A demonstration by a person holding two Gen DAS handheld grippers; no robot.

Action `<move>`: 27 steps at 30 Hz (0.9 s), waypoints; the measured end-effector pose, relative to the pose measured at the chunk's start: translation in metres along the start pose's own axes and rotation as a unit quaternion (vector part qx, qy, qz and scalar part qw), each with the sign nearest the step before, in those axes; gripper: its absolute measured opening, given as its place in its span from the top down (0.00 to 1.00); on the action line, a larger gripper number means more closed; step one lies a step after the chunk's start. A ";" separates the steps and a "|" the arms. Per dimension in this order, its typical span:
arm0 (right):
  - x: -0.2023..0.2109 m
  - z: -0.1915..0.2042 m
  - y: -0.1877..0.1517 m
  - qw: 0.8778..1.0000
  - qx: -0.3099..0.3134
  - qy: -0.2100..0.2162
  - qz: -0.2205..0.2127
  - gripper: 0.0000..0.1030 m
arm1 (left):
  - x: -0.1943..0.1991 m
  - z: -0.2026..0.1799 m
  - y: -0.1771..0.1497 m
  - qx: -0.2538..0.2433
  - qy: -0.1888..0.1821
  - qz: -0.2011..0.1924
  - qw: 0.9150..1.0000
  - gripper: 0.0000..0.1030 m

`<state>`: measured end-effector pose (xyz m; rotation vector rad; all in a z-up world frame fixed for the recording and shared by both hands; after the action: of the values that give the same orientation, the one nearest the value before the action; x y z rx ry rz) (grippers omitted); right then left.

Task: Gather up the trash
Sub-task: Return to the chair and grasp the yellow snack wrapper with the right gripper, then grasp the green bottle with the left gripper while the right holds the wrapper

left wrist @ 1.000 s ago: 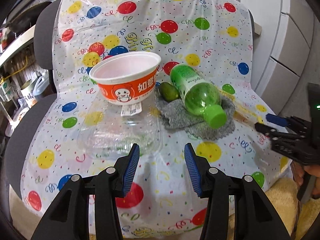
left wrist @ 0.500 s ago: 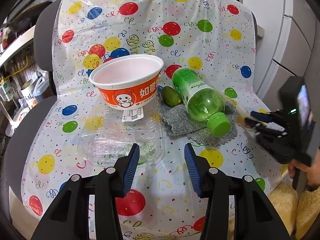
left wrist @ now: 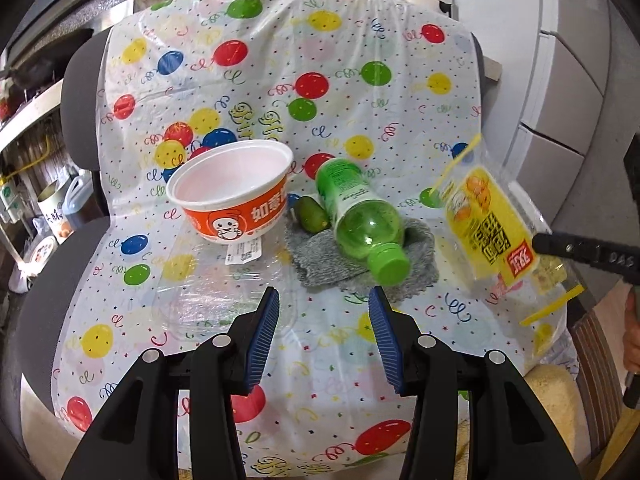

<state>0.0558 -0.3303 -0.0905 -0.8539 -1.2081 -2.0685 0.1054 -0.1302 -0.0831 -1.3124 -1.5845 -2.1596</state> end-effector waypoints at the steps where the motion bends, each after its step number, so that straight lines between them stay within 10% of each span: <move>1: -0.004 -0.007 -0.001 1.000 -0.005 -0.008 0.002 0.95 | 0.000 -0.002 -0.001 -0.002 -0.001 0.000 1.000 0.53; 5: -0.016 -0.019 -0.015 1.000 -0.021 -0.005 0.011 0.90 | -0.006 -0.009 -0.001 -0.006 -0.010 0.006 1.000 0.53; 9: -0.019 -0.016 -0.020 1.000 0.002 -0.026 -0.009 0.61 | -0.007 -0.010 0.005 -0.010 -0.011 0.002 1.000 0.53; 16: -0.023 -0.017 0.000 0.998 0.005 -0.056 -0.040 0.61 | -0.012 -0.016 0.011 -0.009 -0.022 0.004 1.000 0.53; 20: -0.024 -0.015 0.005 0.997 0.005 -0.064 -0.049 0.93 | -0.021 -0.018 0.023 -0.007 -0.031 0.003 0.999 0.53; 27: -0.013 -0.006 0.012 0.992 0.048 -0.084 -0.079 0.97 | -0.053 -0.028 0.054 0.004 -0.045 0.011 0.999 0.48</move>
<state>0.0712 -0.3387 -0.0965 -0.9284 -1.4953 -2.0759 0.1531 -0.1956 -0.0853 -1.4374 -1.6015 -2.1075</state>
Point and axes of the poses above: each gripper's, at about its wrist camera, not at the fingertips, and x roughly against the way its jaws point, z to its left, y to its top, the point moved 8 cm from there along -x, roughly the way its jaws point, and after that the axes turned 8 degrees about -x, right-handed, at the moved point
